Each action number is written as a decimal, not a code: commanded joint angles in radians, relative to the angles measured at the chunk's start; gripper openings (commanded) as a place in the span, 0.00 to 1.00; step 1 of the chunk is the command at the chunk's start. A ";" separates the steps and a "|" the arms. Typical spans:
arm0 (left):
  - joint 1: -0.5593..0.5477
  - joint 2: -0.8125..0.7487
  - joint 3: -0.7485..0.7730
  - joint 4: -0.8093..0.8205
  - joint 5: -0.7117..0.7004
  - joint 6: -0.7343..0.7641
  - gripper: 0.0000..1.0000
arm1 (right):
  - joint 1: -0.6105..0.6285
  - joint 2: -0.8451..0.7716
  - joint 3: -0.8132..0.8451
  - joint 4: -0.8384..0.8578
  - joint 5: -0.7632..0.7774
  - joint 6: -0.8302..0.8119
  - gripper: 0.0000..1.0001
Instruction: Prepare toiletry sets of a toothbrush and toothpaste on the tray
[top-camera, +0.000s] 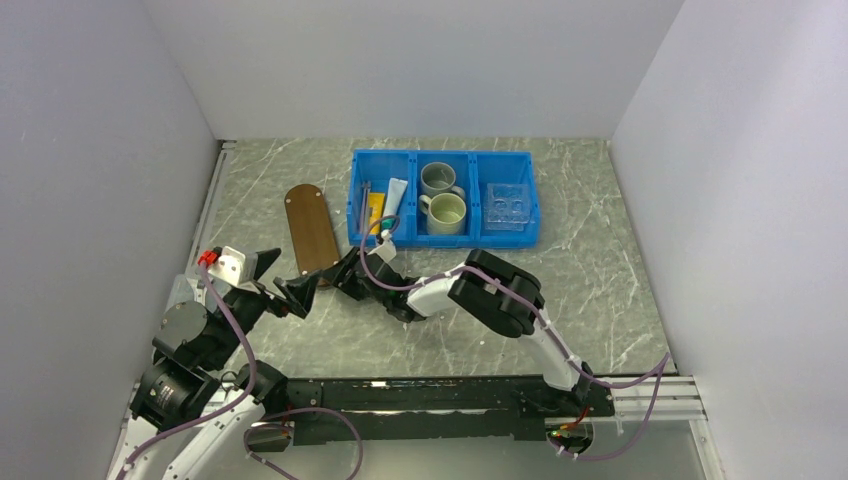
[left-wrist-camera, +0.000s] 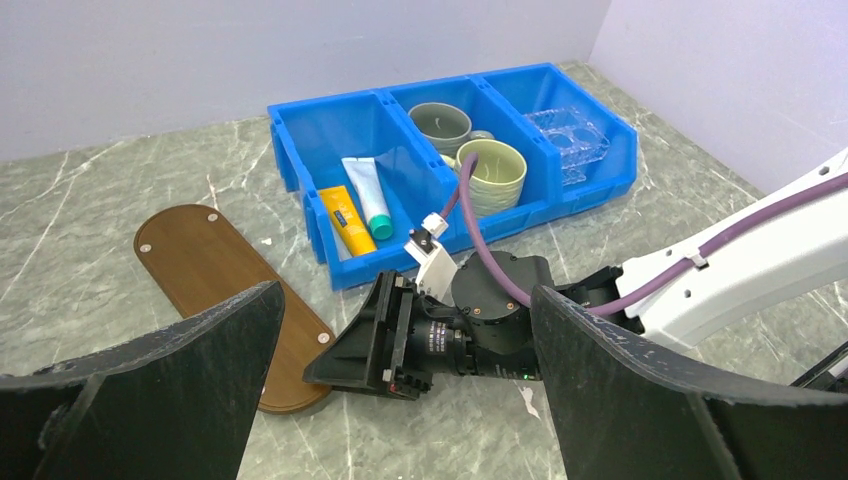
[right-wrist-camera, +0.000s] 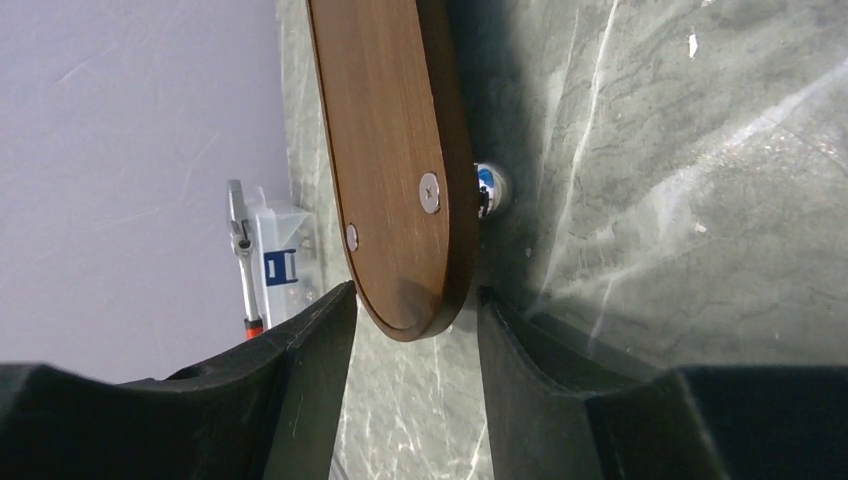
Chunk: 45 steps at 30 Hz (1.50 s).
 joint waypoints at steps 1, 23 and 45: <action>0.010 -0.003 -0.005 0.040 0.025 -0.012 0.99 | -0.008 0.030 0.041 0.072 0.019 0.027 0.49; 0.030 0.017 -0.006 0.042 0.038 -0.015 0.99 | -0.022 0.034 -0.050 0.220 0.002 0.094 0.00; 0.038 0.016 -0.004 0.033 0.026 -0.013 0.99 | -0.116 -0.193 -0.389 0.390 -0.402 0.015 0.00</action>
